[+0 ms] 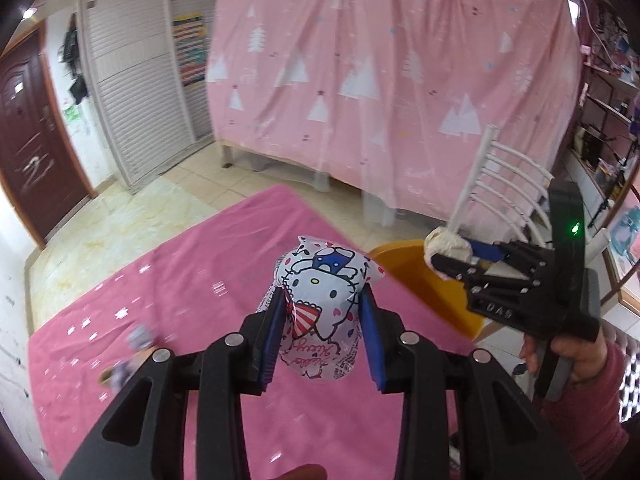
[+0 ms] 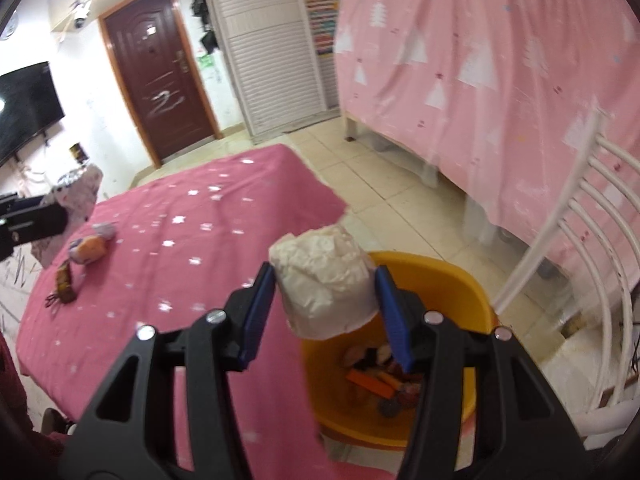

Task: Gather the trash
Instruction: 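Carry the bag and paper ball to the yellow bin and open both tools, then move both tools back over the table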

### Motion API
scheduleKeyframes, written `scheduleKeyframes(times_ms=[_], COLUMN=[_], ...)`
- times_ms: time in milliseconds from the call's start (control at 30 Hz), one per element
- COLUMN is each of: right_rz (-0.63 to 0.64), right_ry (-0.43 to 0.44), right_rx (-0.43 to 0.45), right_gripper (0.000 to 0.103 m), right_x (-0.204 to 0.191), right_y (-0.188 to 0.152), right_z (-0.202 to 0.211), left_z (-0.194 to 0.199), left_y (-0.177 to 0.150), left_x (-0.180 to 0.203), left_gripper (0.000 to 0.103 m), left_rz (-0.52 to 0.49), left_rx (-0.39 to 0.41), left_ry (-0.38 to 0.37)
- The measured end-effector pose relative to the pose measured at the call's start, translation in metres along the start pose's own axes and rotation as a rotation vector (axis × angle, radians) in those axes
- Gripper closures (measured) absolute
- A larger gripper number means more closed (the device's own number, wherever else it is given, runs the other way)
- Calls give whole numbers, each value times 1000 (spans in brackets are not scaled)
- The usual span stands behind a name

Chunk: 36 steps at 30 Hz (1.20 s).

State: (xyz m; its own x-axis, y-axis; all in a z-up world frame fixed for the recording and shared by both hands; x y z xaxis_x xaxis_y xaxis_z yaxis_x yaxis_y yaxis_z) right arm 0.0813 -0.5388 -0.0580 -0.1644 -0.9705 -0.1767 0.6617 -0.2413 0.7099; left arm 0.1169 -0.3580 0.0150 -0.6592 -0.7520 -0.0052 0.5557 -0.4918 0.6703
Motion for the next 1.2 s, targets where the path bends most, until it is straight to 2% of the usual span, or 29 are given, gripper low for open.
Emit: scheduleKeyframes(times_ms=[200, 333, 467, 667, 800, 967, 1067, 1200], right_rz=[-52, -98, -121, -143, -147, -142, -142, -141], right_ry=[-44, -45, -47, -49, -55, -53, -56, -55], right_rx=[-26, -66, -95, -113, -115, -115, -116, -107], right_gripper=[54, 53, 53, 53, 48, 47, 47, 46], right_x=[40, 61, 74, 86, 87, 85, 85, 83], right_y=[-12, -24, -33, -39, -40, -41, -42, -39], right_z=[-16, -32, -42, -47, -47, -47, -47, -44], left_z=[-42, -72, -105, -133, -142, -148, -144, -135], left_y=[16, 21, 21, 22, 20, 18, 20, 24], left_x=[53, 81, 97, 108, 110, 113, 112, 107], left_gripper=[73, 73, 73, 72, 67, 58, 51, 46], left_rz=[-14, -3, 24, 40, 58, 58, 64, 84], left_rx=[-51, -101, -153, -194, -216, -224, -215, -196], left_ry=[-54, -80, -79, -63, -64, -62, -65, -72])
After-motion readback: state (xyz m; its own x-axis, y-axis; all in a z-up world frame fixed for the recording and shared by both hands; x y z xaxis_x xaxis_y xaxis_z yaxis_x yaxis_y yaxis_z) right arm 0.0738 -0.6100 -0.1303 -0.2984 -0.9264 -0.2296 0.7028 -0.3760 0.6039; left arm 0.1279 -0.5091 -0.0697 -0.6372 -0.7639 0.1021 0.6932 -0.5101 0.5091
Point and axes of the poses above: each gripper's, at about its wrist camera, not at the fingertips, and z roughly against the way its jaws point, x to its right, y to its top, the point moved 8 cm from there along -z, roughly the way its jaws point
